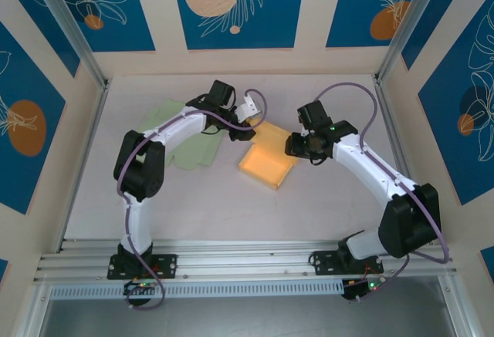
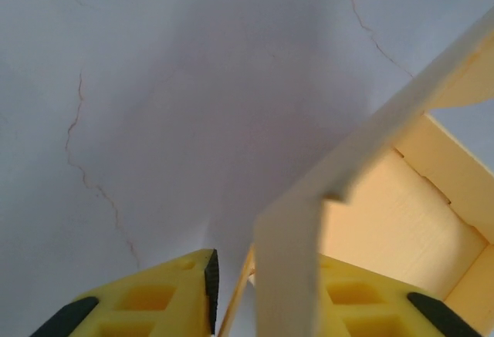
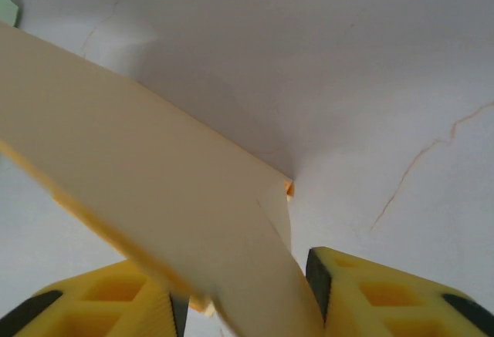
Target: Fold the paper box
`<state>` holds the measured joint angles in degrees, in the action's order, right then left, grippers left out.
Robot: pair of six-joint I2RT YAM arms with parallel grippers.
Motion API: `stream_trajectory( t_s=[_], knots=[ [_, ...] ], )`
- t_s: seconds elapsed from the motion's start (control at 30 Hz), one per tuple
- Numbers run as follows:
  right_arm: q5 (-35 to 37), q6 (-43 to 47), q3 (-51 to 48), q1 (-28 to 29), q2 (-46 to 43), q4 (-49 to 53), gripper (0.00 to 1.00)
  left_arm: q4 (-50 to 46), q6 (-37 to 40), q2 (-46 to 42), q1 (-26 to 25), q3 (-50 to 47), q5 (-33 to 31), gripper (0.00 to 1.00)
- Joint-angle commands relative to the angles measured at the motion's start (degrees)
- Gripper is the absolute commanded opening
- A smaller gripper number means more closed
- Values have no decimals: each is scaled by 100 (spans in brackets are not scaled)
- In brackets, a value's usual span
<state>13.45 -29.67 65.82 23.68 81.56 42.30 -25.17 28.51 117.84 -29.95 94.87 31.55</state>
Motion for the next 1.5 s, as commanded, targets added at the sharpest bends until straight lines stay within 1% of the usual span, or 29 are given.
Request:
stream_trajectory(
  t_s=[0.0, 0.07, 0.2, 0.23, 0.33, 0.4, 0.47, 0.57, 0.77, 0.9, 1.0, 1.13, 1.27, 1.33, 1.47],
  knots=[
    [242, 75, 249, 105, 227, -90, 37, -160, -82, 22, -111, 174, -78, 24],
    [361, 76, 297, 145, 343, -116, 34, -110, -200, -2, -155, 140, -144, 19],
    [539, 64, 360, 222, 521, -167, 25, 169, -605, -87, -248, -55, -463, 3],
    [604, 73, 373, 241, 547, -186, 23, 238, -739, -117, -271, -99, -553, 0],
    [804, 91, 406, 266, 618, -260, 19, 598, -1221, -272, -328, -315, -932, 0],
    [1024, 109, 455, 277, 663, -312, 16, 827, -1496, -415, -416, -494, -1348, 0],
    [1231, 183, 499, 286, 682, -423, 14, 1165, -1947, -546, -494, -708, -1753, 0],
    [1506, 418, 563, 296, 705, -721, 12, 1651, -2626, -725, -579, -1012, -2035, 0],
    [1733, 1024, 762, 270, 886, -1406, 11, 2483, -3635, -971, -804, -1434, -2802, 0],
    [1758, 1080, 816, 241, 1186, -1857, 11, 2904, -4227, -952, -971, -1649, -3432, 0],
    [1761, 1049, 792, 229, 1377, -2230, 11, 3262, -4766, -852, -1035, -1788, -3671, 0],
    [1776, 951, 718, 221, 1519, -2719, 11, 3539, -5058, -739, -1135, -1836, -4146, 0],
    [1773, 850, 563, 225, 1496, -3138, 12, 3633, -5110, -695, -1219, -1782, -4482, 1],
    [1766, 832, 384, 246, 1437, -3390, 12, 3624, -5101, -688, -1249, -1729, -4527, 5],
    [1672, 892, -106, 269, 1290, -4106, 12, 3651, -4983, -628, -1295, -1602, -4594, 6]
  ],
)
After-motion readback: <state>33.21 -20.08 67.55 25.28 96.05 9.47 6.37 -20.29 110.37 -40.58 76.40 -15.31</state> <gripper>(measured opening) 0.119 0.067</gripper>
